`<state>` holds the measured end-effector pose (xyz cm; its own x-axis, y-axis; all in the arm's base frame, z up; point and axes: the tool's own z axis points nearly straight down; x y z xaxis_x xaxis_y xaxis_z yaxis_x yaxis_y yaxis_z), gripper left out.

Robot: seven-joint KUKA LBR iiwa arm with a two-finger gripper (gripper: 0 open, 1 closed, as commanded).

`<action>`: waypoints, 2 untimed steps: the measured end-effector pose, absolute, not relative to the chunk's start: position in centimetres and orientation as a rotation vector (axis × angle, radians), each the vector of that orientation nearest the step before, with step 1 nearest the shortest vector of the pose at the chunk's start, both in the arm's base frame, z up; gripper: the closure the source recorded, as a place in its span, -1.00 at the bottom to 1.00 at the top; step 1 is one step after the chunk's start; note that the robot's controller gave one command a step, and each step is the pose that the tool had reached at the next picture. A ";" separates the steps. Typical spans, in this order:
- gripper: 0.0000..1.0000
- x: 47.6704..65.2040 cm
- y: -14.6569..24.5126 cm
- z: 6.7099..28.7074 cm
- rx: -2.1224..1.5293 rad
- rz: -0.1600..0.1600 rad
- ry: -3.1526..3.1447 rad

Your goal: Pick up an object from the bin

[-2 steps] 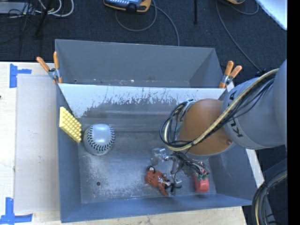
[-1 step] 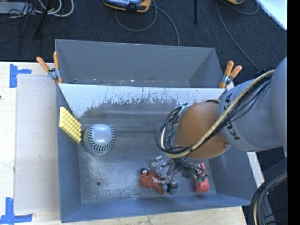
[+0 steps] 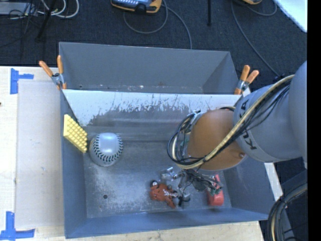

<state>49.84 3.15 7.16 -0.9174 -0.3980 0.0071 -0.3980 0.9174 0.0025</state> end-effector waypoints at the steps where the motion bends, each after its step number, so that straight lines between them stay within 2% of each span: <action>1: 1.00 49.6 3.8 8.8 0.631 -0.002 -3.070; 2: 1.00 49.5 4.0 9.4 0.632 -0.003 -3.067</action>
Offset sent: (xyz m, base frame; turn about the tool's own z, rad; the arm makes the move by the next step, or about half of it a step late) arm -0.0089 0.0322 0.1727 -0.0144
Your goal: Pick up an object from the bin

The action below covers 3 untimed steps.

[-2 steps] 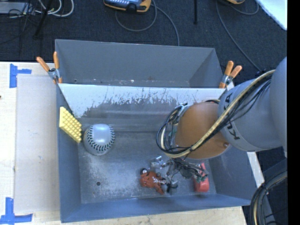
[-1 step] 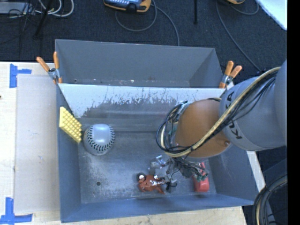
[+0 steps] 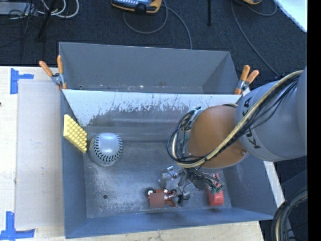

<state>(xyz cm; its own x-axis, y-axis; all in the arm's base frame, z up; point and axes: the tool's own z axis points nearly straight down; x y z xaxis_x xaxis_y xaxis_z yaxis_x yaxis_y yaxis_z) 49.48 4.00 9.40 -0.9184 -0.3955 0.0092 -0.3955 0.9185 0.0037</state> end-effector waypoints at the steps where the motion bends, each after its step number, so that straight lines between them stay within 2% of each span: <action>1: 1.00 49.9 3.3 13.0 0.743 -0.002 -3.051; 2: 1.00 48.7 4.1 9.4 0.658 -0.002 -3.065; 3: 1.00 48.3 3.9 12.0 0.573 -0.006 -3.069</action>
Offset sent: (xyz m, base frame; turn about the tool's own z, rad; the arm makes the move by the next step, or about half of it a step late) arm -0.0182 0.0107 -0.0240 0.0532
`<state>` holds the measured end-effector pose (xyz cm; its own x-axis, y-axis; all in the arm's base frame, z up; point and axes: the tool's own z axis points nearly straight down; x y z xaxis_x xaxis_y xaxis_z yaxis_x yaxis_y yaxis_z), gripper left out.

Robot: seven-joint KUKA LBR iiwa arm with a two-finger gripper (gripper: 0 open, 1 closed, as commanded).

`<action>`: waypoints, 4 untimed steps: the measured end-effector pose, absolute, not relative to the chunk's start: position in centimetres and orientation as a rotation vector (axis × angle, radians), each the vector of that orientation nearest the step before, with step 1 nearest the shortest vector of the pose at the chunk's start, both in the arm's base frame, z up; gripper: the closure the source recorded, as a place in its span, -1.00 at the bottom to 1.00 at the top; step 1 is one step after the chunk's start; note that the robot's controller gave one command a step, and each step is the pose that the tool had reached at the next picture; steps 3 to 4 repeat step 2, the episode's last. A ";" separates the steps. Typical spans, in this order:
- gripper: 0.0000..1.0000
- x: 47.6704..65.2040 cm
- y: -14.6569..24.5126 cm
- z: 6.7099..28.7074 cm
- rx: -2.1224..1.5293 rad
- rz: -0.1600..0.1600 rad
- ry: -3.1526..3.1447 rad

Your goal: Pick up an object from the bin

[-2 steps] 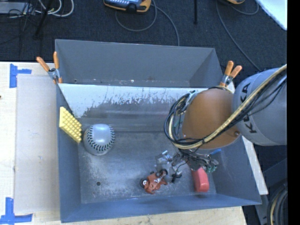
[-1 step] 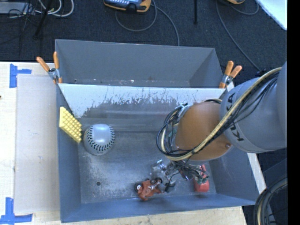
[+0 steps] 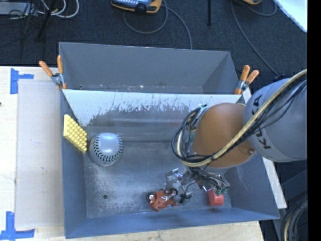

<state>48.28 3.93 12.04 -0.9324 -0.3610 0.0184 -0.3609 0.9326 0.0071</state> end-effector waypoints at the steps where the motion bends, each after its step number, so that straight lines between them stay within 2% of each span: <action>1: 1.00 49.9 4.4 13.9 0.581 0.000 -3.092; 2: 1.00 48.4 4.8 23.3 0.584 -0.007 -3.067; 4: 1.00 48.4 4.8 23.3 0.584 -0.007 -3.067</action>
Offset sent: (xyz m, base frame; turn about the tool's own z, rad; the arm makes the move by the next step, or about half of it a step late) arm 0.0014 0.0086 0.1135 -0.0096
